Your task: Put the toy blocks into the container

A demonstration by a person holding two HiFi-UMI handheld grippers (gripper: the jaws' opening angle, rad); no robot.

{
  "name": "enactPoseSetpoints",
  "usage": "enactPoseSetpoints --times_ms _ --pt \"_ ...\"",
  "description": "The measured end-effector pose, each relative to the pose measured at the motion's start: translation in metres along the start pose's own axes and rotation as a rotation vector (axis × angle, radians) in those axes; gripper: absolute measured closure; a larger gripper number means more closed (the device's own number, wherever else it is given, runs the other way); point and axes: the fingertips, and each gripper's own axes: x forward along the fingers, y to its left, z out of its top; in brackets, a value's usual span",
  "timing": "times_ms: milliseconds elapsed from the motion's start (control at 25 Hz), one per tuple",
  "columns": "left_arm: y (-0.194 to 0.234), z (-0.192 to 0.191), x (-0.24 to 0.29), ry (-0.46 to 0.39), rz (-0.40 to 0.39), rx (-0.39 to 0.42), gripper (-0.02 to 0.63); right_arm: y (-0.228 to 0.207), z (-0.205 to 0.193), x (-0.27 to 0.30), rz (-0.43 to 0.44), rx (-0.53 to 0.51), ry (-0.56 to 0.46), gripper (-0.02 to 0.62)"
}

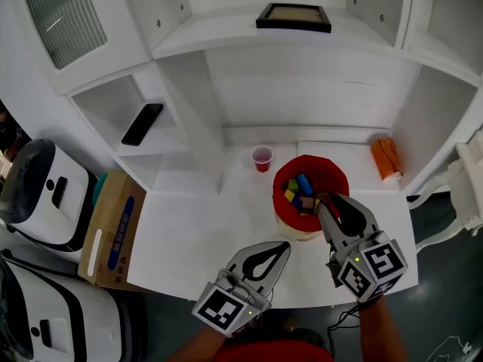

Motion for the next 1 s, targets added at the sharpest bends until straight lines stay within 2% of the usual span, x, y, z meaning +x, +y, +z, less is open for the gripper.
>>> enactPoseSetpoints --times_ms 160,240,360,600,1000 --pt "-0.004 0.004 0.003 -0.010 -0.018 0.011 0.592 0.017 0.002 -0.034 -0.001 -0.067 -0.040 0.570" --pt "-0.008 0.006 0.005 -0.023 -0.031 0.029 0.592 0.025 -0.003 -0.049 0.003 -0.100 -0.040 0.588" --pt "-0.020 0.007 0.007 -0.014 -0.062 0.041 0.592 0.038 -0.011 -0.068 0.021 -0.124 -0.043 0.588" --pt "-0.056 0.005 0.007 0.000 -0.125 0.097 0.592 0.054 -0.015 -0.095 0.034 -0.088 -0.076 0.588" --pt "-0.076 0.007 0.000 -0.005 -0.148 0.096 0.592 0.069 -0.017 -0.117 0.044 -0.073 -0.092 0.589"
